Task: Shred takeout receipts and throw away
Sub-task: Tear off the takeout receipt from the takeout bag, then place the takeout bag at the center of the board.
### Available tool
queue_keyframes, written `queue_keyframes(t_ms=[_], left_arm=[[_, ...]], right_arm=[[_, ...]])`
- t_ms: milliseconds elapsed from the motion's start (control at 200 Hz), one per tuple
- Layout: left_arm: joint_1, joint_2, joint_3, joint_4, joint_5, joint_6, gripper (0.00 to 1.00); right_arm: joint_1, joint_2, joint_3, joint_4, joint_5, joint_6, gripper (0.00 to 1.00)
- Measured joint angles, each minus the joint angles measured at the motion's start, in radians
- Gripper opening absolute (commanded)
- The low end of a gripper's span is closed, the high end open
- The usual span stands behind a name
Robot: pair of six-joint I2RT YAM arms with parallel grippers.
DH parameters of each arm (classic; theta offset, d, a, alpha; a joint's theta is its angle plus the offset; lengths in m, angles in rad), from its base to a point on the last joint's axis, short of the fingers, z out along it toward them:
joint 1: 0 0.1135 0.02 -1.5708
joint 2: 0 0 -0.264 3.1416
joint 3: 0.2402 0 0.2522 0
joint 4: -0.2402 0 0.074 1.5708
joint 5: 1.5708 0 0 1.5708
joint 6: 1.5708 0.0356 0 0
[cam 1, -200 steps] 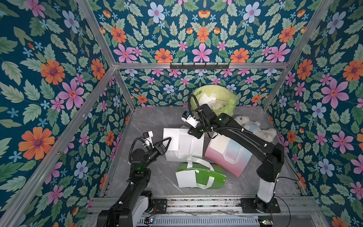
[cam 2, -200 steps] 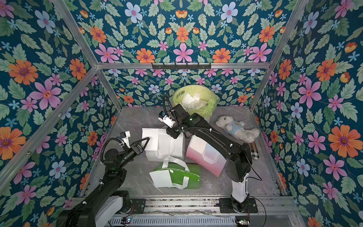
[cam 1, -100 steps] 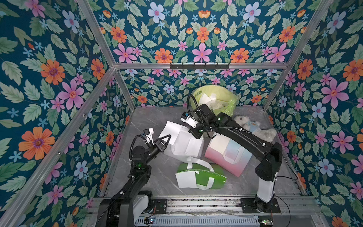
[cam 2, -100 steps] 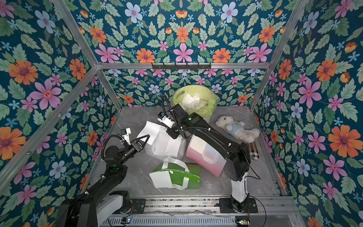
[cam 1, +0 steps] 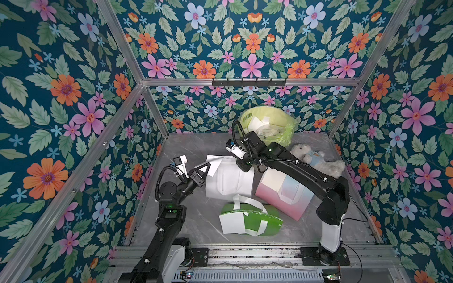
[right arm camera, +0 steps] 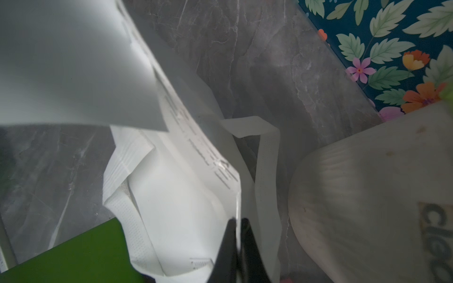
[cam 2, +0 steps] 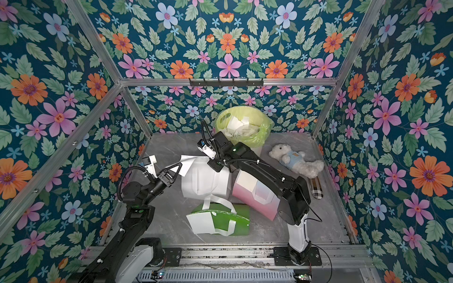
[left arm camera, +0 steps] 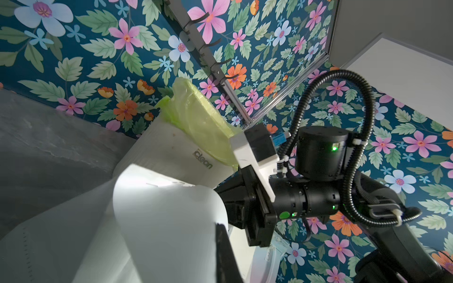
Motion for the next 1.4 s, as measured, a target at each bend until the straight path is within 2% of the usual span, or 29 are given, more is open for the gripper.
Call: queue_keyframes(t_ms=[235, 435, 450, 515, 575, 630, 735, 805, 925, 1020, 1110, 1225, 1400], left_arm=[[0.001, -0.014, 0.076, -0.047, -0.063, 0.016, 0.00], [0.001, 0.014, 0.113, -0.076, -0.072, 0.036, 0.00], [0.001, 0.015, 0.117, -0.085, -0.071, 0.045, 0.00], [0.001, 0.016, 0.143, -0.137, -0.063, 0.084, 0.00], [0.001, 0.009, 0.182, -0.217, -0.051, 0.156, 0.00], [0.001, -0.005, 0.212, -0.286, -0.051, 0.227, 0.00], [0.000, -0.031, 0.261, -0.404, -0.060, 0.369, 0.00], [-0.003, -0.034, 0.277, -0.441, -0.072, 0.426, 0.00], [-0.025, 0.009, 0.309, -0.460, -0.062, 0.479, 0.00], [-0.098, 0.040, 0.370, -0.521, -0.044, 0.551, 0.00], [-0.238, 0.051, 0.460, -0.626, -0.090, 0.706, 0.00], [-0.409, 0.062, 0.533, -0.721, -0.159, 0.935, 0.00], [-0.469, 0.116, 0.603, -0.826, -0.207, 1.186, 0.00]], right_arm=[[-0.001, 0.003, -0.026, 0.050, 0.085, 0.018, 0.00], [-0.002, -0.023, -0.050, 0.062, 0.058, 0.021, 0.00], [-0.002, -0.025, -0.050, 0.062, 0.056, 0.023, 0.06], [-0.002, -0.042, -0.055, 0.062, 0.041, 0.033, 0.45], [-0.002, -0.072, -0.069, 0.070, 0.029, 0.035, 0.63], [-0.002, -0.111, -0.096, 0.092, 0.016, 0.036, 0.68], [-0.001, -0.217, -0.182, 0.163, -0.018, 0.036, 0.70], [0.001, -0.322, -0.281, 0.237, -0.047, 0.042, 0.79], [0.003, -0.500, -0.485, 0.428, -0.091, 0.031, 0.80], [0.003, -0.625, -0.636, 0.554, -0.122, 0.000, 0.81], [0.003, -0.730, -0.725, 0.633, -0.134, -0.040, 0.81], [0.004, -0.827, -0.764, 0.684, -0.147, -0.082, 0.81], [0.004, -0.935, -0.785, 0.704, -0.164, -0.138, 0.81]])
